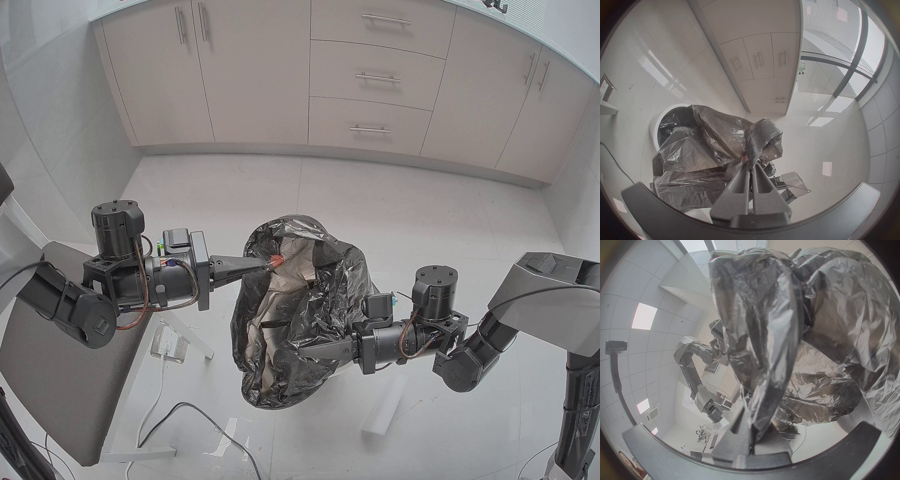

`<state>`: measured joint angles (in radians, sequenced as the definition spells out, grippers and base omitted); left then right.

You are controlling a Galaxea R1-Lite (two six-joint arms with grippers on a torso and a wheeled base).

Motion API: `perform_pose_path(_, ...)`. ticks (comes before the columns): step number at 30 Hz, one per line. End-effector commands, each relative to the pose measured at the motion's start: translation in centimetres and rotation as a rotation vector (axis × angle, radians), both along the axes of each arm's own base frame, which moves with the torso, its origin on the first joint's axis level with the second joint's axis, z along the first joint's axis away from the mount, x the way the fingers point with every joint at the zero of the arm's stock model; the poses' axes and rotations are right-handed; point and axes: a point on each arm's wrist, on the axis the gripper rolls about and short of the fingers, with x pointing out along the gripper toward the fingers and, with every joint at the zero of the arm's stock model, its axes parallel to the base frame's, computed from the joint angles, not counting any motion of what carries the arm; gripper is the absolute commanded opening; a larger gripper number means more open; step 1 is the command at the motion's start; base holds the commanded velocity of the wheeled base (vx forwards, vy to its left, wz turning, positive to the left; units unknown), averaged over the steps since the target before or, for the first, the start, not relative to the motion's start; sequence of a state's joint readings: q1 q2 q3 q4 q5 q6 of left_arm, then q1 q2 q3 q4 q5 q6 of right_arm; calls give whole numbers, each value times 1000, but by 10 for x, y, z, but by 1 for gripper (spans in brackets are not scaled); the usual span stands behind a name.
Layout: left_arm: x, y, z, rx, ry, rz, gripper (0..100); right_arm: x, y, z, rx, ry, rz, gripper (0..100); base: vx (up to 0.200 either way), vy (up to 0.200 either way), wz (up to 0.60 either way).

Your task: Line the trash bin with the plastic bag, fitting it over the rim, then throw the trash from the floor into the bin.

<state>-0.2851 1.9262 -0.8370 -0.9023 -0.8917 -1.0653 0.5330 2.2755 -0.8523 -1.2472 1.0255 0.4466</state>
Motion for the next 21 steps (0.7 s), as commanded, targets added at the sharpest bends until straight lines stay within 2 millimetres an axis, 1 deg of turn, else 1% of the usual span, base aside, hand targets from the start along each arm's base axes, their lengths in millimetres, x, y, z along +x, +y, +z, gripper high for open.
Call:
perform_pose_path(1,-3,1,-3,4,13,2,0,-2,4,-2,-2,3,12,0,0,0,0)
perform_pose_path(4,-8,3,-9,12,38,3,0,-3,5,-4,-6,8,16,0,0,0,0)
perform_pose_path(8,-12,5,-15,21,63,11,0,-3,1,-6,-10,13,6,0,0,0,0)
perform_pose_path(12,-9,7,-23,38,84,58,0,1,-16,-6,11,-12,-39,0,0,0,0)
perform_pose_path(14,-8,7,-25,41,89,60,0,3,-19,-6,13,-16,-48,0,0,0,0)
perform_pose_path(15,-6,6,-28,43,95,58,0,6,-29,-7,12,-14,-76,0,0,0,0)
perform_pose_path(17,-4,3,-32,46,104,53,0,9,-36,-8,9,-8,-94,0,0,0,0)
perform_pose_path(21,2,-5,-33,44,97,38,0,12,-41,-9,8,-7,-110,0,0,0,0)
